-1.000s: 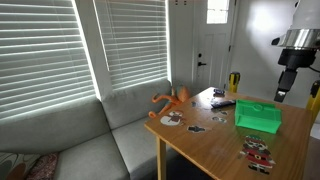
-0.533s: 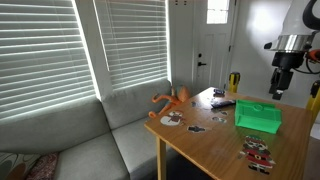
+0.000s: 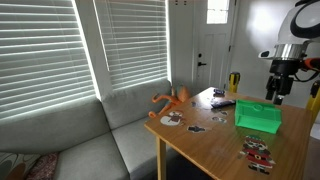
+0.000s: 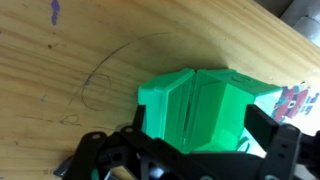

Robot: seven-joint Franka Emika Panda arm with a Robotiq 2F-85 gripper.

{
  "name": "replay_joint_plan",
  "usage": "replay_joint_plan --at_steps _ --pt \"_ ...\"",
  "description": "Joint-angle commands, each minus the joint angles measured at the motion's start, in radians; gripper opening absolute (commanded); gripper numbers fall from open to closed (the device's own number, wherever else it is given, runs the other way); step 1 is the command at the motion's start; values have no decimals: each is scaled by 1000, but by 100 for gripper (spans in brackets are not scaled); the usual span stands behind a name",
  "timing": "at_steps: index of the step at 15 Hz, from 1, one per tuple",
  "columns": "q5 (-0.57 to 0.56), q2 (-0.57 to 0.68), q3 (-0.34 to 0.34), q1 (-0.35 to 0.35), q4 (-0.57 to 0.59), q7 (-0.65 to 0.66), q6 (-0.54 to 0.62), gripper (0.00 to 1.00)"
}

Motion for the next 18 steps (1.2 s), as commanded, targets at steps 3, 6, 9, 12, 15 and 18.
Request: replay_joint_plan --at_steps 3,6,9,12,15,18 --pt "142 87 -23 -23 73 -130 -87 100" --pt "176 127 -16 -43 108 -126 -144 100" --pt "190 159 -8 -65 135 -112 -170 100" --pt "197 182 -1 -82 155 -107 -177 100" --pt "209 201 7 -90 167 -105 -197 100" --pt "225 216 17 -95 175 -96 -216 100"
